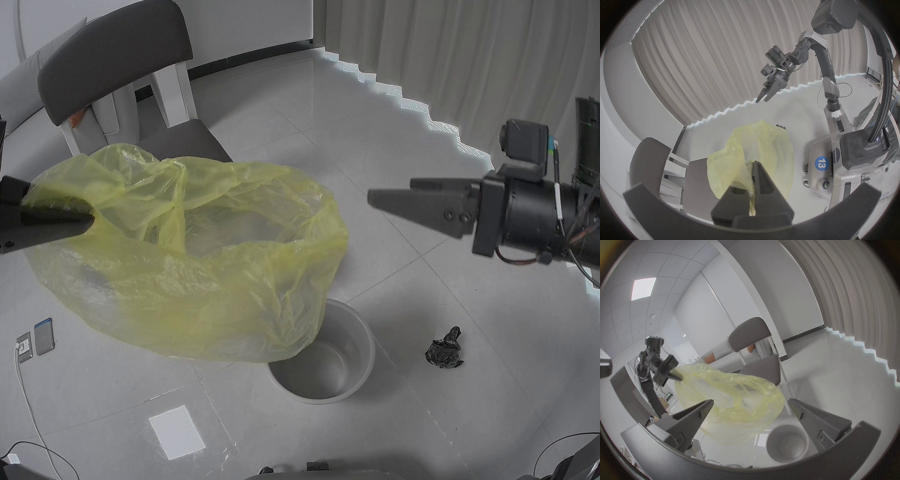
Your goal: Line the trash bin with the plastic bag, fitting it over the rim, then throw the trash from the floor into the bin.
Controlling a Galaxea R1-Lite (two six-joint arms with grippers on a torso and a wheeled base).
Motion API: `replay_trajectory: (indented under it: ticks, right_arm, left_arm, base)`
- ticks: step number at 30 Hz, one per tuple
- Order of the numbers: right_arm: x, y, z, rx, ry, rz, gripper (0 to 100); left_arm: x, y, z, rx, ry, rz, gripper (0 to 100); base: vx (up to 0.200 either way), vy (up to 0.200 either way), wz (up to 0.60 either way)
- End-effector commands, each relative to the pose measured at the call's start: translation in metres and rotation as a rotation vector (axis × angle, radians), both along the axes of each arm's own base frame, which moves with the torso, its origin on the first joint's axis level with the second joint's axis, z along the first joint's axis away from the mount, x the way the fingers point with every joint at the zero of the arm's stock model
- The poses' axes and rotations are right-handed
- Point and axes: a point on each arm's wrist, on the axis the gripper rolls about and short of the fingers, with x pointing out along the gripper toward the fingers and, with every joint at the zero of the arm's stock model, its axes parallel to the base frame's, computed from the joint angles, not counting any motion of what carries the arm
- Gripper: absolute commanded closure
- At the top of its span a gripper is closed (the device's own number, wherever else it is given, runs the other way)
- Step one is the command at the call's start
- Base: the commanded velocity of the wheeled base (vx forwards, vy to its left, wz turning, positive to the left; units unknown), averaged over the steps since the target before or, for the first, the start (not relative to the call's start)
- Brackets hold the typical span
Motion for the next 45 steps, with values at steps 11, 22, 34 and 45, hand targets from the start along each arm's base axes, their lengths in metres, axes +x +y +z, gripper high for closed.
replay_trajectory:
  ticks: [11, 22, 34, 45]
  right_arm:
    - [0.108, 0.086, -0.072, -0.125, 0.143, 0.018, 0]
    - [0.067, 0.044, -0.068, -0.194, 0.117, 0.016, 0]
    - [0.068, 0.071, -0.07, -0.194, 0.103, 0.074, 0]
    - [0.063, 0.071, -0.076, -0.211, 0.117, 0.085, 0]
  left_arm:
    - [-0.004, -0.001, 0.001, -0.006, -0.001, -0.031, 100]
    - [-0.005, 0.0, 0.001, -0.02, -0.014, -0.032, 100]
    - [-0.006, 0.0, 0.003, -0.041, -0.034, -0.033, 100]
    - [-0.003, -0.002, 0.002, -0.048, -0.042, -0.033, 100]
  base:
    - [0.0, 0.0, 0.0]
    - [0.0, 0.0, 0.0]
    - [0.0, 0.0, 0.0]
    - [0.0, 0.0, 0.0]
